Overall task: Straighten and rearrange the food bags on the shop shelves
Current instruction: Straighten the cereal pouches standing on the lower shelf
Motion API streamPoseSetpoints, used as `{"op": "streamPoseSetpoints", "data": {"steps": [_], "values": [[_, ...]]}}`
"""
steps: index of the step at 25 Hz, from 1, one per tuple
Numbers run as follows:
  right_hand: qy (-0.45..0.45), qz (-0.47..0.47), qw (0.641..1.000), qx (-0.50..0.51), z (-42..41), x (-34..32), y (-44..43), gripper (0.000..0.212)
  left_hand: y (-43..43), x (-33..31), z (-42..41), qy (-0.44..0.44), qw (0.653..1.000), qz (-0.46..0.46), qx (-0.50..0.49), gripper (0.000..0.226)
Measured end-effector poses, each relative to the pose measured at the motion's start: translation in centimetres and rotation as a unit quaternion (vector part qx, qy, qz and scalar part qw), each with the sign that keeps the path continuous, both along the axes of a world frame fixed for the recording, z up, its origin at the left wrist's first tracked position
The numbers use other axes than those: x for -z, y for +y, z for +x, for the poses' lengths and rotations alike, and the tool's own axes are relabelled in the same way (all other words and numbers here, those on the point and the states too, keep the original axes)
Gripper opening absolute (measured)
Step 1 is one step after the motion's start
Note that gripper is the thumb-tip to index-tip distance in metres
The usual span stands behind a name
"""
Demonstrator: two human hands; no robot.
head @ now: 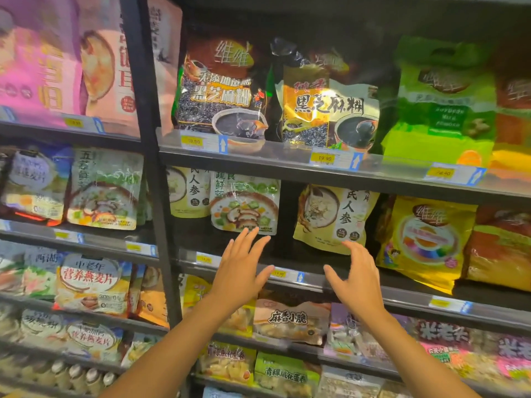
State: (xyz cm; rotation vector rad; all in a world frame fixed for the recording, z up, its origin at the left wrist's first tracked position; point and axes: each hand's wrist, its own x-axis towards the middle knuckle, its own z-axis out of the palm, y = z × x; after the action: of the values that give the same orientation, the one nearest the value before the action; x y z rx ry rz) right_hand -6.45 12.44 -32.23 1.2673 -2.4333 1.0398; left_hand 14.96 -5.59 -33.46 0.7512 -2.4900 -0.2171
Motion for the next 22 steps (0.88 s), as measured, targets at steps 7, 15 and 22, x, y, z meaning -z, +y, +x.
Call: {"op": "streamPoseSetpoints", "data": {"steps": [7, 15, 22], "values": [[-0.166, 0.009, 0.983, 0.08, -8.7, 0.0, -2.9, 0.035, -3.1, -1.3, -11.5, -0.027, 0.989, 0.149, -0.001, 0.071], [-0.274, -0.018, 0.96, 0.059, -16.1, 1.0, -6.8, 0.094, -7.5, 0.1, -22.9, 0.057, 0.942, 0.331, 0.009, 0.084], [-0.305, -0.032, 0.951, 0.044, -19.5, 2.8, -8.4, 0.096, -9.8, 2.0, -25.4, 0.071, 0.88, 0.469, 0.015, 0.1]]}}
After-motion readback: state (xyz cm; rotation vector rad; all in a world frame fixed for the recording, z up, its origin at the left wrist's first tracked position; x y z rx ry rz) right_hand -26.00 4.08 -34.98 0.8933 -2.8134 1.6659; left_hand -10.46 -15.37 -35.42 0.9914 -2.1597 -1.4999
